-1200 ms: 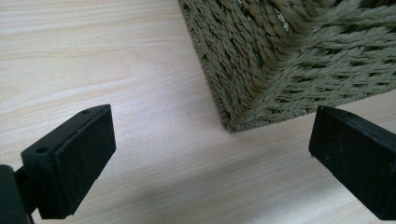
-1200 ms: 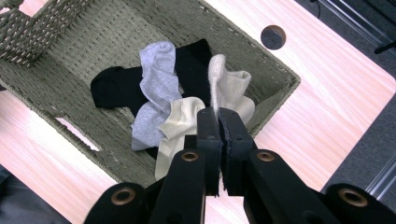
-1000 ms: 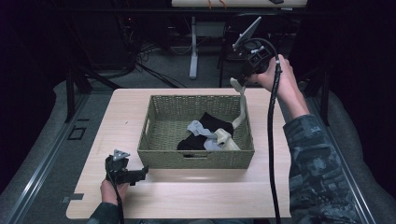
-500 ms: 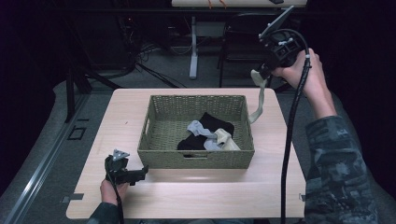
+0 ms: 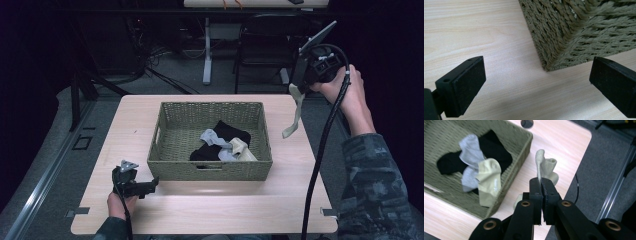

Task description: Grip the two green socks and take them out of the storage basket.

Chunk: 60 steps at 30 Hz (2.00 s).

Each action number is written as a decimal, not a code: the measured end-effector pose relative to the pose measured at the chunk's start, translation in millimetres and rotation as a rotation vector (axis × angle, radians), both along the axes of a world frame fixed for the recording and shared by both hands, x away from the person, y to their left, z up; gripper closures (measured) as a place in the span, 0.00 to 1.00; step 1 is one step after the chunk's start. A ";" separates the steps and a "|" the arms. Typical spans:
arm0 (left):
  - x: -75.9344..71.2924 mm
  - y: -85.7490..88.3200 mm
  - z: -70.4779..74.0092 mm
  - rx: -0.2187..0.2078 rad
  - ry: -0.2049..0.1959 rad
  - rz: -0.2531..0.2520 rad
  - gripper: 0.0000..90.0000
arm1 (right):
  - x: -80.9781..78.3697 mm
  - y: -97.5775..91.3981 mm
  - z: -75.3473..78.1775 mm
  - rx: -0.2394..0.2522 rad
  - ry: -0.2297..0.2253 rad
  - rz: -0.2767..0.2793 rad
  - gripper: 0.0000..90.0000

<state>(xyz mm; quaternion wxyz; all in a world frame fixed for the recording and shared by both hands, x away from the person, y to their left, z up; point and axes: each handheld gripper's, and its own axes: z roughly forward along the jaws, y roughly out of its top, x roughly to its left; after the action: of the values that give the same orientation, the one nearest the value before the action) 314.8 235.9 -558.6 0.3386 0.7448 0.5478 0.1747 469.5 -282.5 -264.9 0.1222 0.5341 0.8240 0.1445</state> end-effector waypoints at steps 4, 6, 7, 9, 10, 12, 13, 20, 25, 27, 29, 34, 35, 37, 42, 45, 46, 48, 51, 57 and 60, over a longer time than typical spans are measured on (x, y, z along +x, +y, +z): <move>-0.1 0.3 0.2 0.000 -0.002 0.001 0.00 | 4.0 -6.8 -26.9 0.000 0.030 -0.013 0.98; 0.0 0.2 0.2 0.003 0.000 -0.003 0.00 | 6.6 -8.9 -42.8 -0.007 0.050 -0.012 0.98; 0.1 0.1 0.1 0.002 -0.001 -0.003 0.00 | 8.1 -10.0 -53.7 -0.004 0.056 -0.015 0.98; 0.0 0.0 0.2 0.002 -0.002 -0.003 0.00 | 10.2 -10.8 -67.6 -0.012 0.073 -0.020 0.98; 0.0 0.1 0.2 0.002 -0.002 -0.003 0.00 | 11.3 -11.7 -75.5 -0.016 0.080 -0.019 0.98; 0.0 0.4 0.2 0.003 0.000 -0.001 0.00 | 13.2 -13.5 -90.1 -0.010 0.101 -0.017 0.98; 0.1 0.4 0.1 0.003 0.000 0.000 0.01 | 13.6 -14.3 -97.3 -0.003 0.103 -0.024 0.98; -0.2 0.5 0.4 0.002 -0.001 -0.001 0.00 | 15.6 -20.1 -147.6 0.018 0.137 -0.041 0.98; 0.2 -0.2 0.0 0.003 0.000 -0.004 0.00 | 14.8 -22.4 -177.9 0.036 0.158 -0.052 0.98; 0.3 0.0 -0.3 0.002 0.000 -0.002 0.00 | 14.1 -22.4 -187.3 0.033 0.160 -0.052 0.98; 0.3 0.1 -0.2 0.003 0.000 -0.001 0.00 | 13.8 -22.3 -196.1 0.043 0.171 -0.053 0.98; 0.0 0.2 0.2 0.000 -0.002 -0.006 0.00 | 13.7 -22.4 -216.4 0.057 0.199 -0.052 0.98; -0.1 0.1 0.3 -0.001 -0.003 -0.006 0.00 | 13.2 -21.8 -222.1 0.058 0.204 -0.057 0.97; -0.2 0.0 0.4 0.000 -0.003 -0.007 0.00 | 12.9 -21.9 -229.9 0.071 0.211 -0.060 0.97; -0.3 0.1 0.5 -0.003 -0.004 -0.004 0.00 | 11.9 -24.1 -245.2 0.086 0.234 -0.072 0.93; -0.1 -0.2 0.3 -0.002 -0.003 -0.008 0.00 | 11.2 -25.1 -248.1 0.099 0.243 -0.070 0.83; -0.2 -0.2 0.7 -0.001 0.001 -0.011 0.00 | 11.0 -25.7 -246.9 0.094 0.242 -0.063 0.79; -0.2 -0.4 0.2 -0.003 -0.005 -0.007 0.00 | 9.7 -26.6 -242.6 0.104 0.226 -0.066 0.71; -0.2 -0.3 0.2 -0.003 -0.006 -0.007 0.00 | 7.1 -27.3 -231.9 0.108 0.202 -0.071 0.61; -0.2 -0.3 0.5 -0.004 -0.003 -0.010 0.00 | 2.5 -30.0 -209.6 0.123 0.182 -0.049 0.44; -0.3 -0.6 0.8 -0.004 -0.001 -0.011 0.00 | 0.0 -29.5 -196.5 0.134 0.164 -0.042 0.37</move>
<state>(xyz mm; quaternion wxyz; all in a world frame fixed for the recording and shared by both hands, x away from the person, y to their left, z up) 314.5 235.3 -557.8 0.3412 0.7472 0.5438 0.1721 469.4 -312.1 -461.4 0.0216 0.5684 0.8082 0.1524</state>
